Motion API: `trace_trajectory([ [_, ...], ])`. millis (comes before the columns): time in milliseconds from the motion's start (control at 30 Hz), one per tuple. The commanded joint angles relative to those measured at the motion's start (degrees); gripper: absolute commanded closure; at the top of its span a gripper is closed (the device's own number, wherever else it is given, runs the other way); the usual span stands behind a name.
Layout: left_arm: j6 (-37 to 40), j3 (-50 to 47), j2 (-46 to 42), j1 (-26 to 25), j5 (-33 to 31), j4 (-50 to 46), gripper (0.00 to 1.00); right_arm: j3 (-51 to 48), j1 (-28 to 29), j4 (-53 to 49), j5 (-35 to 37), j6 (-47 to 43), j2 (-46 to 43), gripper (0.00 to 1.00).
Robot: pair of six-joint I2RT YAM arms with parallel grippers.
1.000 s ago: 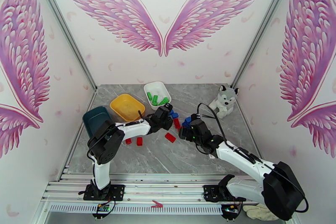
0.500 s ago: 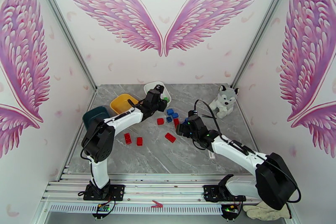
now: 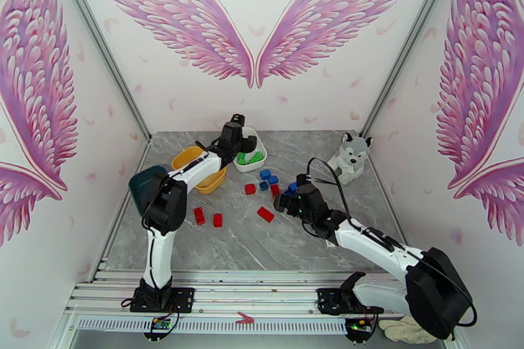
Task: Sort the legos into containers by color
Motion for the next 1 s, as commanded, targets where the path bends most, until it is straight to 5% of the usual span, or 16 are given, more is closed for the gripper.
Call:
trace_trajectory([
  [0, -0.6, -5.5, -6.0, -0.8, -0.3, 1.8, 0.19, -0.5, -0.1, 4.7, -6.1, -5.2, -0.6, 0.1],
  [200, -2.2, -19.8, -16.8, -2.8, -2.3, 6.6, 0.12, 2.8, 1.2, 2.9, -7.1, -8.6, 7.3, 0.22],
  [367, -6.5, -32.5, -24.9, -3.3, -3.0, 9.1, 0.02, 5.4, 5.7, 2.4, -5.2, -10.5, 15.9, 0.19],
  [967, -17.0, -59.5, -47.0, -2.5, -3.2, 12.8, 0.01, 10.7, 13.5, -3.1, 9.9, -12.5, 27.7, 0.27],
])
